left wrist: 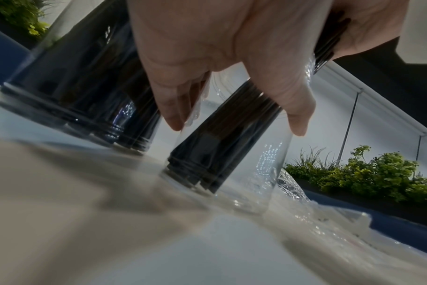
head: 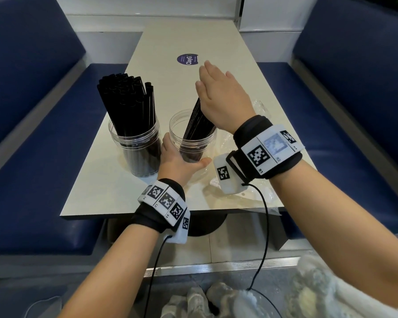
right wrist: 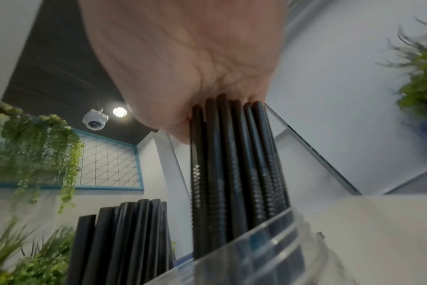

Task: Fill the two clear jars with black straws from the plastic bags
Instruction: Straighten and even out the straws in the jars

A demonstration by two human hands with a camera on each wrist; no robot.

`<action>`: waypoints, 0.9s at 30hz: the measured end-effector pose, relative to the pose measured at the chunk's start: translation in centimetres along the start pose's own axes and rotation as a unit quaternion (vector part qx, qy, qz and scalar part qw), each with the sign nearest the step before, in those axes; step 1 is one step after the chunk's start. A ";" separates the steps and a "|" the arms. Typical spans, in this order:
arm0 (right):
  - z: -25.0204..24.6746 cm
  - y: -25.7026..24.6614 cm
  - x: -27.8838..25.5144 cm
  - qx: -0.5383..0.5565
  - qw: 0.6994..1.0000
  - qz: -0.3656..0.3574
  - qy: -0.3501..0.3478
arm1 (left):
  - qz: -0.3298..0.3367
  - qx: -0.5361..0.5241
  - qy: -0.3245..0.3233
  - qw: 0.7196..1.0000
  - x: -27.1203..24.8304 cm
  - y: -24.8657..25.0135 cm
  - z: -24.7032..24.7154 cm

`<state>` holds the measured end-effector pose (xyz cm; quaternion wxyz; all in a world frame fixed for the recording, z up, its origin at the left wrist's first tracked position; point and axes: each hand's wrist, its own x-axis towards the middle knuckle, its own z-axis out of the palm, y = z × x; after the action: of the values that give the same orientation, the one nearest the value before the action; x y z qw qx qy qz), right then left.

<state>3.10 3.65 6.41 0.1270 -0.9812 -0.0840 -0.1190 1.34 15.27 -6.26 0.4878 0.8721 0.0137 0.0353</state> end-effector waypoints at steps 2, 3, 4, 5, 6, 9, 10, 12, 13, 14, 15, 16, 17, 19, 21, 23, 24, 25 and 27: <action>0.2 0.0 0.1 -0.022 1.000 -0.002 -0.013 | -0.003 -0.003 -0.003 1.000 0.0 0.0 0.0; 0.3 0.1 0.2 -0.028 0.999 0.000 -0.031 | -0.003 -0.003 -0.002 1.000 0.0 0.0 0.1; 0.3 0.1 0.2 -0.028 0.999 0.001 -0.046 | -0.003 -0.002 -0.002 1.000 0.0 0.0 0.1; 0.3 0.2 0.4 -0.025 0.998 -0.001 -0.054 | -0.002 -0.002 -0.001 1.000 0.0 0.0 0.1; 0.2 0.2 0.4 -0.022 0.998 -0.004 -0.054 | -0.002 -0.005 -0.001 1.000 0.0 0.0 0.1; 0.0 0.1 0.4 -0.020 0.999 -0.009 -0.027 | -0.006 -0.014 -0.003 1.000 0.1 0.0 0.0; 0.0 0.1 0.3 -0.025 0.999 -0.013 -0.017 | -0.008 -0.015 -0.004 1.000 0.1 0.0 0.0; 0.0 0.1 0.4 -0.034 0.999 -0.022 -0.022 | -0.007 -0.016 -0.002 1.000 0.1 0.0 0.0; 0.1 0.1 0.3 -0.030 0.999 -0.019 -0.032 | -0.007 -0.016 -0.001 1.000 0.0 0.0 0.1; 0.0 0.1 0.3 -0.021 0.999 -0.014 -0.039 | -0.008 -0.016 -0.001 1.000 0.0 0.0 0.1; 0.0 0.1 0.3 -0.014 0.999 -0.014 -0.037 | -0.007 -0.015 -0.001 1.000 0.1 0.0 0.1; 0.1 0.1 0.3 -0.014 0.999 -0.016 -0.029 | -0.009 -0.015 -0.004 1.000 0.0 0.0 0.0; 0.3 0.1 0.3 -0.022 0.999 -0.020 -0.019 | -0.009 -0.016 -0.004 1.000 0.1 0.0 0.0; 0.5 0.2 0.5 -0.032 0.999 -0.026 -0.012 | -0.010 -0.024 -0.002 1.000 0.2 -0.1 0.1; 0.5 0.2 0.6 -0.020 1.000 -0.022 -0.006 | -0.010 -0.026 0.001 1.000 0.1 -0.2 0.1; 0.6 0.1 0.5 -0.011 1.000 -0.015 0.011 | -0.009 -0.021 -0.001 1.000 0.1 -0.2 0.1; 0.7 0.0 0.4 -0.005 1.000 -0.004 0.023 | -0.009 -0.022 -0.002 1.000 0.1 -0.1 0.1; 0.9 -0.1 0.3 0.006 0.999 0.013 0.035 | -0.009 -0.024 -0.002 1.000 0.1 -0.2 0.1; 1.3 -0.3 0.2 0.029 0.997 0.051 0.059 | -0.012 -0.030 -0.005 0.999 0.1 -0.2 0.1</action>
<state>3.48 4.33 5.35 0.1662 -0.9714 -0.0295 -0.1672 1.44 15.29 -6.50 0.5143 0.8570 0.0206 0.0254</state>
